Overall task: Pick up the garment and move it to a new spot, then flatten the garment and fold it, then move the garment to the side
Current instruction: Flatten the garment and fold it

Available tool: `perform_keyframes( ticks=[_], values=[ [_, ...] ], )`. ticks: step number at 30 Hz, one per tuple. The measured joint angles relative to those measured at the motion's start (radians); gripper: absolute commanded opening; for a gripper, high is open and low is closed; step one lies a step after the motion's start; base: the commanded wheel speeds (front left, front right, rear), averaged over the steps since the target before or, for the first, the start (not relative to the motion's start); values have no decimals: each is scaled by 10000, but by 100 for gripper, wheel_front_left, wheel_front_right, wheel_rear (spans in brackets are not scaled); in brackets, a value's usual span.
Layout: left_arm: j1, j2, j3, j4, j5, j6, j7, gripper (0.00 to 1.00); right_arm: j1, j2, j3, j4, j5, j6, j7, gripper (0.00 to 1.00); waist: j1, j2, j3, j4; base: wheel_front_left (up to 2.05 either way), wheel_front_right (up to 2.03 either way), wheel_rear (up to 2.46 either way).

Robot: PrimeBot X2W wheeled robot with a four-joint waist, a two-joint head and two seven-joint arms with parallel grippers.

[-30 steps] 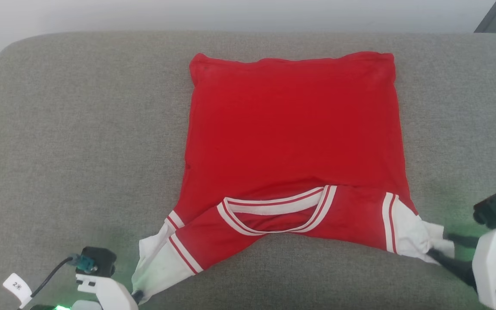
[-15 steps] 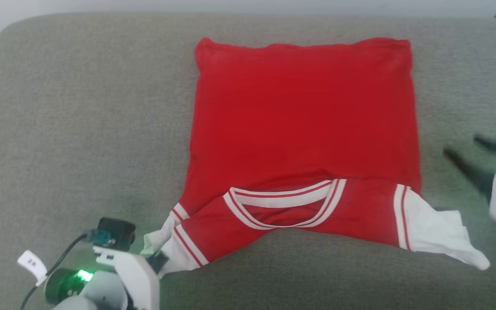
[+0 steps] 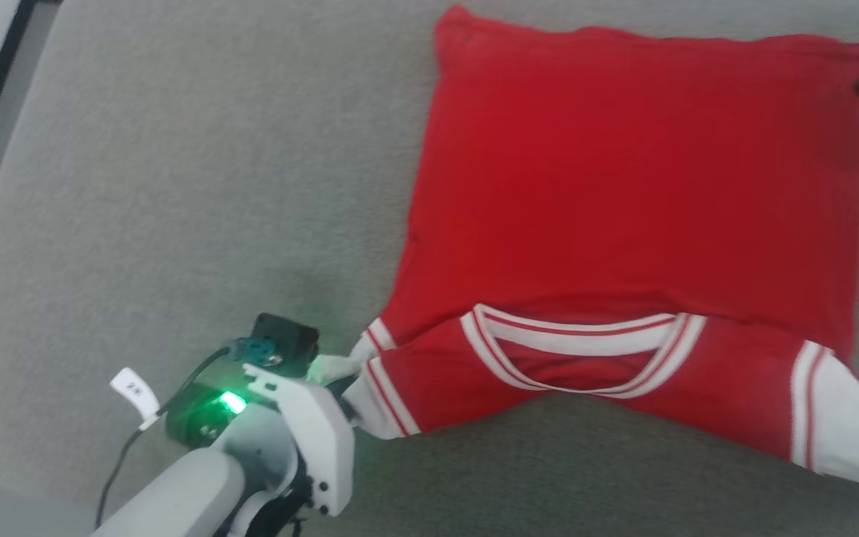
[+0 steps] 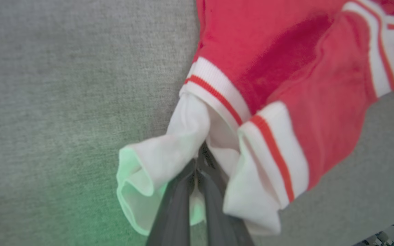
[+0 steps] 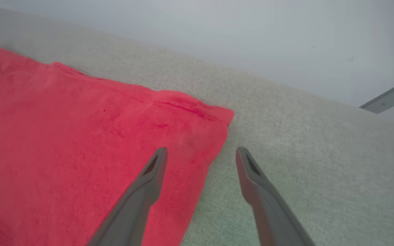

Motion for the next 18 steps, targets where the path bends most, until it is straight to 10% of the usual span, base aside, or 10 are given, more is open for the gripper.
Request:
perform_keyframes(
  ticks=[14,15,16,18],
  values=[
    [-832,-1068,-337,1076,-8,-821,-606,0,-2410,326,196,4153,-564,-6,2190,100,0,1,896,1329,0,0,0],
    [-847,-1104,-341,1149,-15,-851,-652,0,-2477,355,198,4242,-520,-12,2374,67,0,1,910,1350,0,0,0],
    [-853,-1143,-324,1223,-54,-865,-681,0,-2525,351,238,4276,-506,-12,2451,0,0,1,917,1355,0,0,0],
    [-873,-1197,-295,1358,-102,-934,-752,0,-2572,359,372,4268,-476,-10,2537,0,0,1,914,1339,0,0,0]
  ],
)
